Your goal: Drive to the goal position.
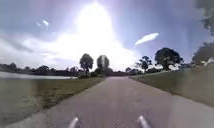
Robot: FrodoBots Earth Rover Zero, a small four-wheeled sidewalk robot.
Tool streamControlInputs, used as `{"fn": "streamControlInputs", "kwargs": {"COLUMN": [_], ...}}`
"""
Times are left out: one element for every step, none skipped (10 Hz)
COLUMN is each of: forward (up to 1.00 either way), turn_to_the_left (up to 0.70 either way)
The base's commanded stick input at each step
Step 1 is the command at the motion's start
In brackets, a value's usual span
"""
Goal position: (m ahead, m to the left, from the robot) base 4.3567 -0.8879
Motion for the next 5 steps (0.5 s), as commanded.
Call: {"fn": "streamControlInputs", "kwargs": {"forward": [0.7,0.7,0.7,0.7,0.7], "turn_to_the_left": [0.0,0.0,0.0,0.0,0.0]}}
